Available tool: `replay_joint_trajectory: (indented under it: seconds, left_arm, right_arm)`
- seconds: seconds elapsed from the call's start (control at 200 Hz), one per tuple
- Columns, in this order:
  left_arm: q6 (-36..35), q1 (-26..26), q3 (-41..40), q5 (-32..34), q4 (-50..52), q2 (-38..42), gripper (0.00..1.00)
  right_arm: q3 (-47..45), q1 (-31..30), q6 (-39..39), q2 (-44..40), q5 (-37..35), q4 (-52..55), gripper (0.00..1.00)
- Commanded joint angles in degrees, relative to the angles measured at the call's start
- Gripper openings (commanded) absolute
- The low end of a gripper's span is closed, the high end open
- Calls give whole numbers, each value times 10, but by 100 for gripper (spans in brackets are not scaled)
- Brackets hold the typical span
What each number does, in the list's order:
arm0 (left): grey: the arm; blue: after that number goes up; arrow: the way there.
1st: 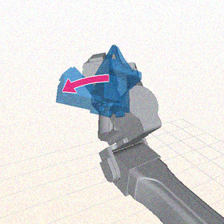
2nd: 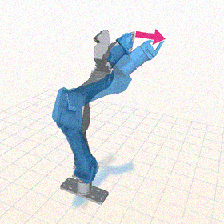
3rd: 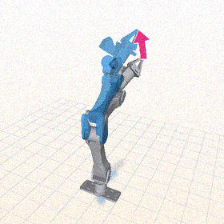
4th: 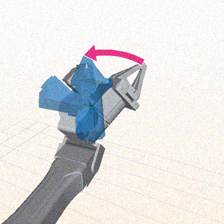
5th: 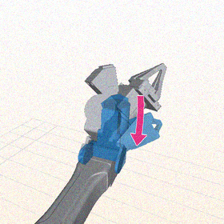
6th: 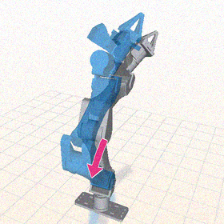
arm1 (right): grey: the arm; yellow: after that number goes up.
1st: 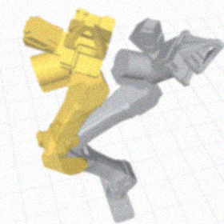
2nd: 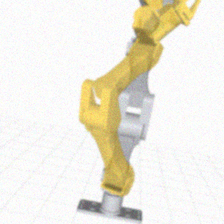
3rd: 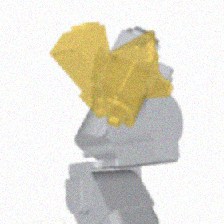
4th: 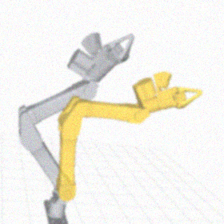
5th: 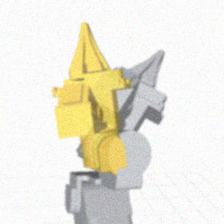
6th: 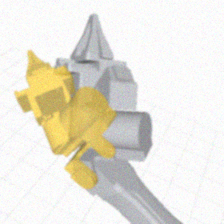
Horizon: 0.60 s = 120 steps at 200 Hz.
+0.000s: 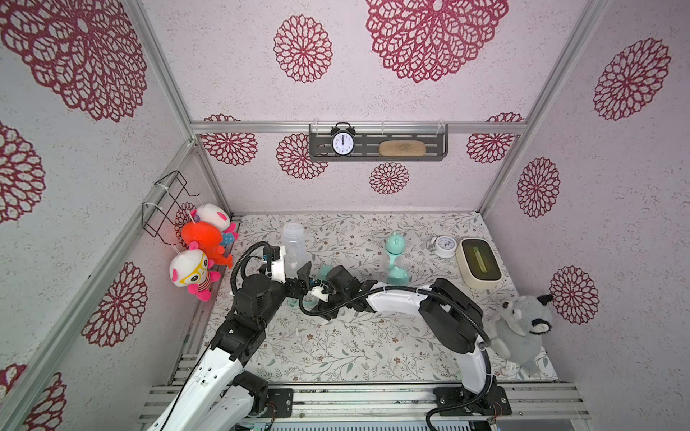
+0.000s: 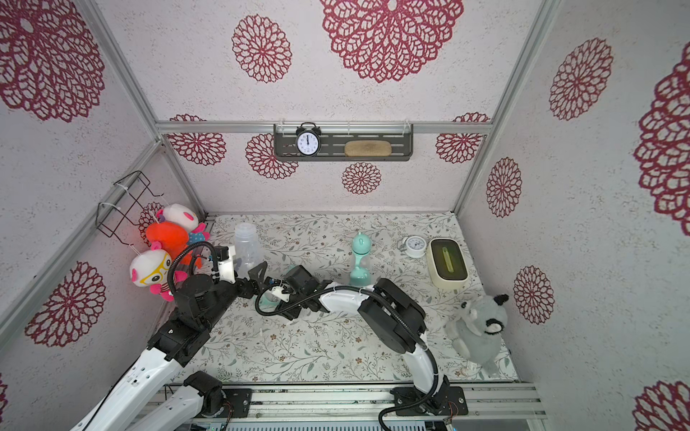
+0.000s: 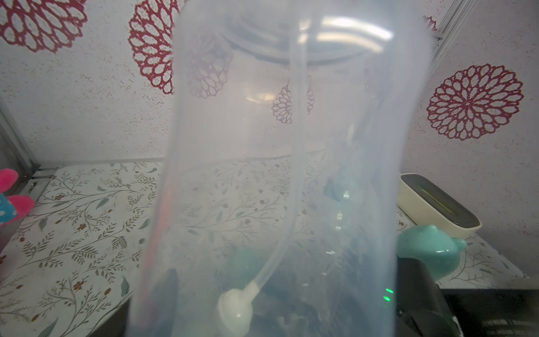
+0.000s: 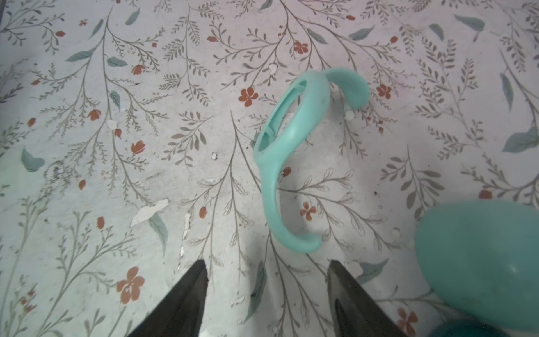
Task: Assemble the baby bottles
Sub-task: Pick up the handle at the center of the board.
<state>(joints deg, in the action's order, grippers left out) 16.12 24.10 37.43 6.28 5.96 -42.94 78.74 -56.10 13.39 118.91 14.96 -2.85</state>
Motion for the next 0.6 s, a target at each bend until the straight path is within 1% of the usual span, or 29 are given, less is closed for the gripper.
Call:
replay_joint_trajectory:
  seconds: [0.0, 0.16, 0.31, 0.49, 0.595]
  left_arm:
    - [12, -4, 19, -13, 6, 7, 0]
    - [15, -4, 18, -15, 10, 8, 0]
    - [16, -4, 14, -14, 10, 9, 0]
    - [15, -4, 12, -12, 12, 12, 0]
    - [15, -4, 12, -11, 11, 13, 0]
  right_arm:
    - [36, -1, 22, 18, 15, -17, 67]
    - [65, -1, 24, 49, 21, -13, 64]
    - [84, -1, 28, 68, 37, 3, 57]
    - [101, -2, 29, 80, 48, 27, 44]
    - [103, -2, 29, 82, 53, 35, 40]
